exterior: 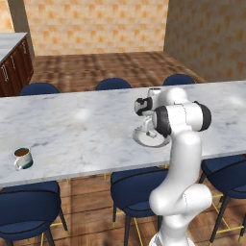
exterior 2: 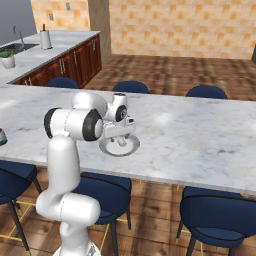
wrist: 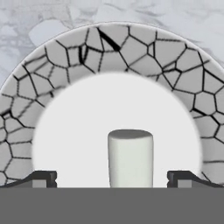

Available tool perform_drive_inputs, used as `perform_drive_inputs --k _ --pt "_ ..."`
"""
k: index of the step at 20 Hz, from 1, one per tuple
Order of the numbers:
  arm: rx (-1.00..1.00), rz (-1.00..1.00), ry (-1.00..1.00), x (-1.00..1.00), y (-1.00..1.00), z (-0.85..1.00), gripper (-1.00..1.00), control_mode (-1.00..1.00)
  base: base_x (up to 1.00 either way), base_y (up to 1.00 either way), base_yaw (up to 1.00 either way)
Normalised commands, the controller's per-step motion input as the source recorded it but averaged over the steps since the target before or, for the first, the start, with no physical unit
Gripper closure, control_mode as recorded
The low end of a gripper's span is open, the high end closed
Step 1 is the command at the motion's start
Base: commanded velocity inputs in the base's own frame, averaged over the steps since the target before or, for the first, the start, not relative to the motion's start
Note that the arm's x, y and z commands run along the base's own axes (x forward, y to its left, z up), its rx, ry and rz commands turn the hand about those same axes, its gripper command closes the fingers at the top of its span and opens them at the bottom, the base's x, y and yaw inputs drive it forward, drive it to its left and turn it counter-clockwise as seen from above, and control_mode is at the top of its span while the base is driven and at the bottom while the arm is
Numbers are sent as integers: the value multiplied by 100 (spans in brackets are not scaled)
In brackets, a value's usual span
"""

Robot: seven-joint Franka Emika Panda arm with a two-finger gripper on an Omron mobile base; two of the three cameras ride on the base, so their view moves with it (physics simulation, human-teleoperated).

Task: Pick up the marshmallow and place it in the cup of hot chocolate on the dining counter.

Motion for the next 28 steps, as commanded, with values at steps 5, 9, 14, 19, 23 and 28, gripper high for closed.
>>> perform_drive_inputs --k 5,9,14,19,23,28 --pt "0 0 0 0 -11 -7 -100 -100 0 0 0" --pt "0 0 0 0 -3 -9 -100 -100 0 0 0" --pt "3 0 0 -1 0 -16 -100 -100 0 0 0" --pt "1 0 0 0 0 -11 -100 -100 0 0 0" --pt "0 0 0 12 0 -13 -100 -100 0 0 0" --pt "0 0 0 12 0 -11 100 -100 0 0 0"
